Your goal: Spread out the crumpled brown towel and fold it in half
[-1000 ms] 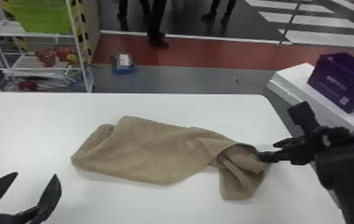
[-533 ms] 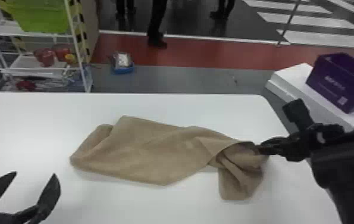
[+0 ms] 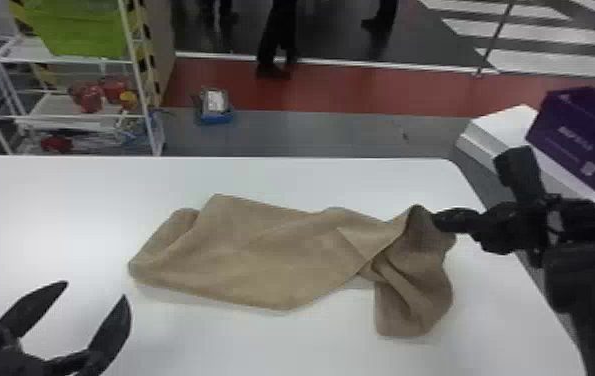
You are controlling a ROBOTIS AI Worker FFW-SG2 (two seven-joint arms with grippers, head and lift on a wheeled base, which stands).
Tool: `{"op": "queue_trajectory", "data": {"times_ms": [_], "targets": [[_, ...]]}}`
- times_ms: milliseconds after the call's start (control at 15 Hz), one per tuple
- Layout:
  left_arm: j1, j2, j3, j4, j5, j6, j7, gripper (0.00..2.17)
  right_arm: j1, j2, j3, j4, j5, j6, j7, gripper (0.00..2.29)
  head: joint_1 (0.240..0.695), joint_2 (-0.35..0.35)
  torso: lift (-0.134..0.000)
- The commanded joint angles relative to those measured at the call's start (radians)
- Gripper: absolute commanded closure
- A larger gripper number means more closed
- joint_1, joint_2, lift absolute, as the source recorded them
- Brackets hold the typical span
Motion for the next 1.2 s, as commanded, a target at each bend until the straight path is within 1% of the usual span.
{"op": "queue_trajectory", "data": {"times_ms": [0, 67, 133, 200, 333, 400, 533, 600, 800, 867, 933, 1000, 1133], "targets": [[0.016, -0.004, -0.022, -0.063, -0.003, 0.093, -0.046, 0.08, -0.036, 0.013, -0.013, -0.108, -0.098, 0.137, -0.011, 2.01, 0.695, -0.137, -0.123], [0.024, -0.004, -0.030, -0.089, -0.001, 0.155, -0.071, 0.09, -0.047, 0.013, -0.001, -0.135, -0.107, 0.189, -0.011, 2.01, 0.695, -0.139, -0.123], [0.035, -0.004, -0.043, -0.118, 0.001, 0.216, -0.089, 0.09, -0.055, 0.021, 0.025, -0.168, -0.116, 0.226, -0.011, 2.01, 0.695, -0.142, -0.123], [0.049, -0.004, -0.069, -0.142, 0.002, 0.244, -0.095, 0.09, -0.066, 0.038, 0.045, -0.195, -0.119, 0.244, -0.011, 2.01, 0.695, -0.149, -0.123], [0.064, -0.004, -0.135, -0.162, -0.007, 0.244, -0.094, 0.09, -0.106, 0.067, 0.082, -0.249, -0.122, 0.305, -0.013, 2.01, 0.695, -0.145, -0.123], [0.065, -0.004, -0.172, -0.168, -0.026, 0.271, -0.085, 0.09, -0.124, 0.079, 0.103, -0.270, -0.122, 0.345, -0.025, 2.01, 0.695, -0.145, -0.123], [0.067, -0.004, -0.261, -0.175, -0.102, 0.290, -0.022, 0.09, -0.147, 0.115, 0.146, -0.307, -0.122, 0.367, -0.034, 2.01, 0.695, -0.145, -0.123], [0.059, -0.004, -0.290, -0.173, -0.127, 0.290, 0.003, 0.09, -0.153, 0.122, 0.163, -0.326, -0.124, 0.376, -0.037, 2.01, 0.695, -0.147, -0.123], [0.019, -0.004, -0.384, -0.159, -0.184, 0.296, 0.138, 0.13, -0.170, 0.153, 0.195, -0.375, -0.124, 0.422, -0.041, 2.01, 0.695, -0.139, -0.123], [0.003, -0.004, -0.421, -0.161, -0.207, 0.339, 0.182, 0.15, -0.170, 0.161, 0.205, -0.393, -0.128, 0.428, -0.039, 2.01, 0.695, -0.136, -0.123], [-0.022, -0.004, -0.470, -0.158, -0.234, 0.397, 0.233, 0.15, -0.168, 0.176, 0.212, -0.408, -0.134, 0.440, -0.039, 2.01, 0.695, -0.130, -0.123], [-0.051, -0.004, -0.522, -0.141, -0.256, 0.431, 0.274, 0.15, -0.165, 0.184, 0.221, -0.422, -0.128, 0.440, -0.039, 2.01, 0.695, -0.129, -0.123], [-0.105, 0.000, -0.599, -0.098, -0.271, 0.434, 0.336, 0.15, -0.158, 0.193, 0.232, -0.438, -0.122, 0.453, -0.039, 2.01, 0.695, -0.136, -0.123]]}}
